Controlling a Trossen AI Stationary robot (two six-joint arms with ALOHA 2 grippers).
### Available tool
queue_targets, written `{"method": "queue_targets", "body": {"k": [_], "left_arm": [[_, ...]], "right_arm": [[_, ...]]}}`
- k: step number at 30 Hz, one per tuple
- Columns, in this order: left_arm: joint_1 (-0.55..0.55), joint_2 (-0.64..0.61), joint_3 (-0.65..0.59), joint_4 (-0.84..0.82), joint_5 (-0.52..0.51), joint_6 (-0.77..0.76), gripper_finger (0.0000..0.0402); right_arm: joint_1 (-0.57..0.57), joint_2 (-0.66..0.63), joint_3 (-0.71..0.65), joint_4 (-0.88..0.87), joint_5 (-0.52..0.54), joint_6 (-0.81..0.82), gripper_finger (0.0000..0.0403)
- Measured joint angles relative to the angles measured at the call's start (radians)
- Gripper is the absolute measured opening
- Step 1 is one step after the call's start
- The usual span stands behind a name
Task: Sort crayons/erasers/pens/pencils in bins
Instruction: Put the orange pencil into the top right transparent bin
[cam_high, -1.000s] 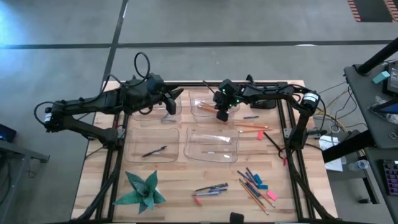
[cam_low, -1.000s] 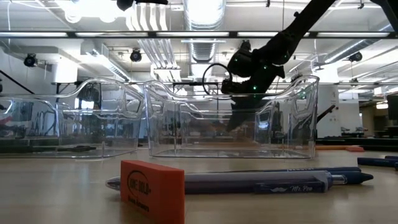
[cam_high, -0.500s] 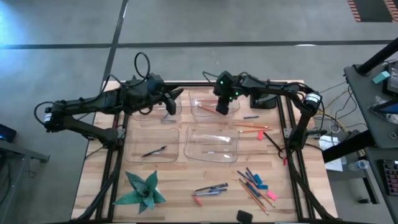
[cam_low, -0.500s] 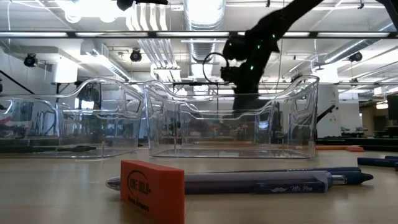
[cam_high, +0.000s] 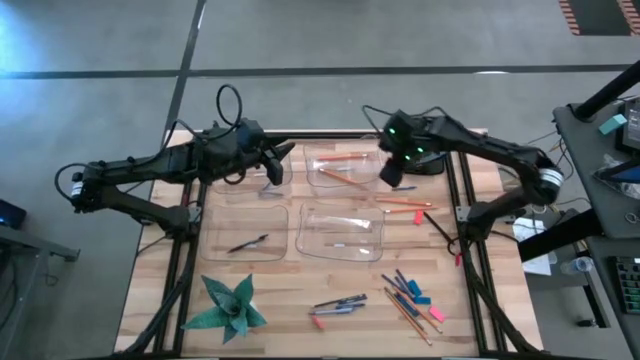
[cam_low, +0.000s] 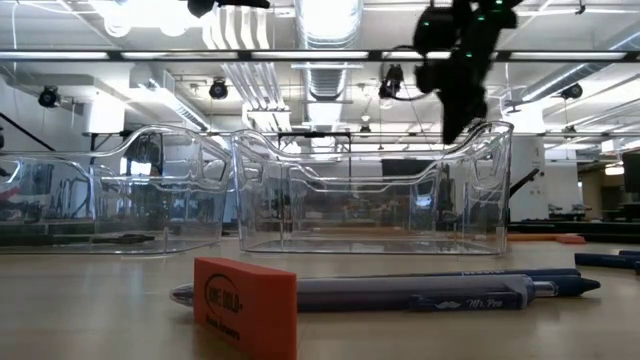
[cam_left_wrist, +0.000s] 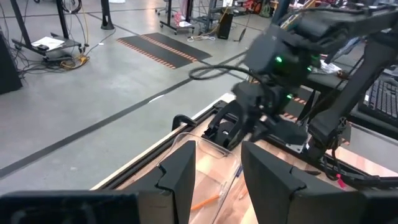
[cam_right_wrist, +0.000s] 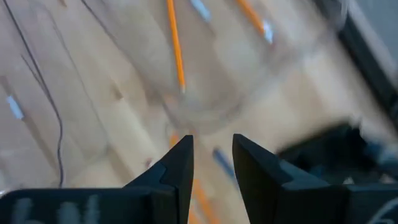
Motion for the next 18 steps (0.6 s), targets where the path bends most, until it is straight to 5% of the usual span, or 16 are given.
{"method": "queue_targets", "body": {"k": [10,18], "left_arm": [[0.0,0.0,0.0,0.005,0.0,0.05,0.0116],[0.0,0.0,0.0,0.005,0.0,0.044,0.0116]], "right_arm": [[0.014,-0.118,-0.369,0.197,-0.224,-0.034,0.009],[0.013,-0.101,-0.536,0.272,-0.249,-0.249,0.0083]]}}
